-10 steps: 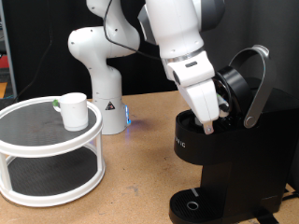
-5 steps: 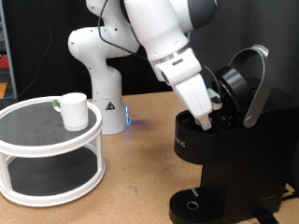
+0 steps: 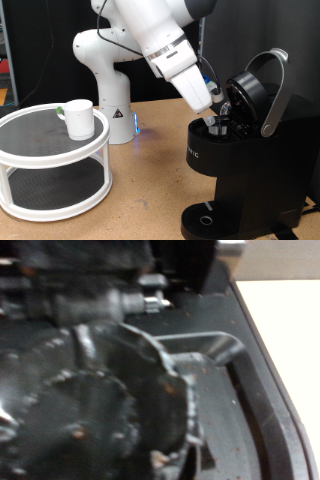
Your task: Make a cup of coffee with the keurig machine
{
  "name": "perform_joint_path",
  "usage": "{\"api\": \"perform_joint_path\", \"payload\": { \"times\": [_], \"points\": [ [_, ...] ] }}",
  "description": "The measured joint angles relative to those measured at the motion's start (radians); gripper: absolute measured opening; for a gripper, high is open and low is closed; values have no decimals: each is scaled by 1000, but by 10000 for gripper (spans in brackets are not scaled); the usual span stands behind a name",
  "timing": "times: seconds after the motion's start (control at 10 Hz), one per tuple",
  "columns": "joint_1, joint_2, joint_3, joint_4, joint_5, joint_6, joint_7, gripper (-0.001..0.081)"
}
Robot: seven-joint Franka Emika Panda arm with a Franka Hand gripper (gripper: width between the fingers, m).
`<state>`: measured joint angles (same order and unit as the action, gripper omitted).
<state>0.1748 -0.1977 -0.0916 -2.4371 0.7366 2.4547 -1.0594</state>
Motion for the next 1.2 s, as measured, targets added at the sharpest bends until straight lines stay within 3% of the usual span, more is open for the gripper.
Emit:
{"api": "perform_joint_path", "payload": {
  "times": [0.3,0.8,1.2],
  "points": [
    [0,-36,11,-11,-54,-59,26,803],
    [4,-44,75,-33,-99,-34,90,803],
    [4,-43,88,-65,-101,-15,102,803]
  ]
}}
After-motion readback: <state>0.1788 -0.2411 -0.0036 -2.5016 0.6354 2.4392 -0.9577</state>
